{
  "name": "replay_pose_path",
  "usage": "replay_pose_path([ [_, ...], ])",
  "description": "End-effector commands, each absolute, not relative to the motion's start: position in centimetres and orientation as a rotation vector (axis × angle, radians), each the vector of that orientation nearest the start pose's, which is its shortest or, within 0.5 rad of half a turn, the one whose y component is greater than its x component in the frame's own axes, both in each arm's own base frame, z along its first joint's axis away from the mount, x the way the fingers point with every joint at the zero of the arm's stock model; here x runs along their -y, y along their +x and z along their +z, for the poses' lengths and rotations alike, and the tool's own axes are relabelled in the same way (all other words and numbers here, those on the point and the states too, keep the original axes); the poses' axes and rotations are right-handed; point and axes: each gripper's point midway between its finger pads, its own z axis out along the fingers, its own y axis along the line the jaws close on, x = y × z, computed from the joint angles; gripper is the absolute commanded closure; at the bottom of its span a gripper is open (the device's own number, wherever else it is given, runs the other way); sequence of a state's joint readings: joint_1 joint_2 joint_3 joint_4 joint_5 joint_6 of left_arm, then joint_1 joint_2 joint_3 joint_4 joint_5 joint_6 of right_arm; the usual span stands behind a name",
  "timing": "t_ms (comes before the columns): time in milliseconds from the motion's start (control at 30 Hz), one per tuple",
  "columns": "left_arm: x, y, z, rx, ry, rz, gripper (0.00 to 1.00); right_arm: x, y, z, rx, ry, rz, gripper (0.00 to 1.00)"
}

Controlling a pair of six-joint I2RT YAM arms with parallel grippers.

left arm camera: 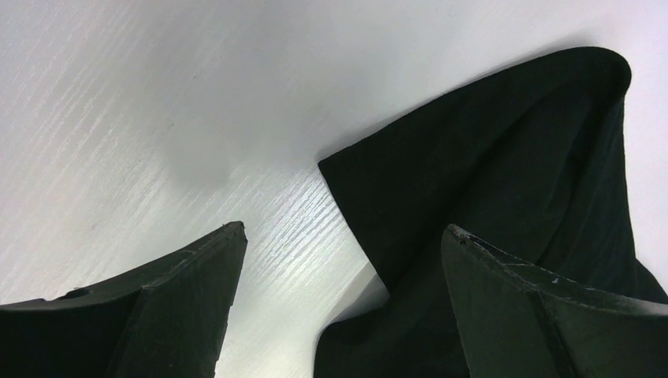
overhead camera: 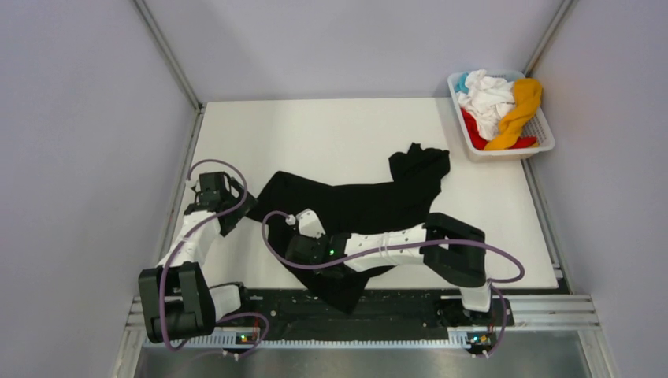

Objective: Fold and stack the t-shirts
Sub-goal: Flatten out the tshirt

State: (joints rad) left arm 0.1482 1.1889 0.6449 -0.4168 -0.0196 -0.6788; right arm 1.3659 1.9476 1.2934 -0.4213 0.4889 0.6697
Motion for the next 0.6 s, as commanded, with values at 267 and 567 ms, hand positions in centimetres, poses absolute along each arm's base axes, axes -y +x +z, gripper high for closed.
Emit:
replay_pose_path([
  [267, -0.6, 30.5, 4.6, -2.41, -0.978, -0.297, 0.08, -30.4, 21.9, 15.0, -2.154, -0.439, 0.145, 1.0],
  [567, 1.6, 32.4, 1.9, -2.533, -0.968, -0.432, 0.35, -21.7, 25.1, 18.0, -2.071, -0.2, 0.066, 1.0],
])
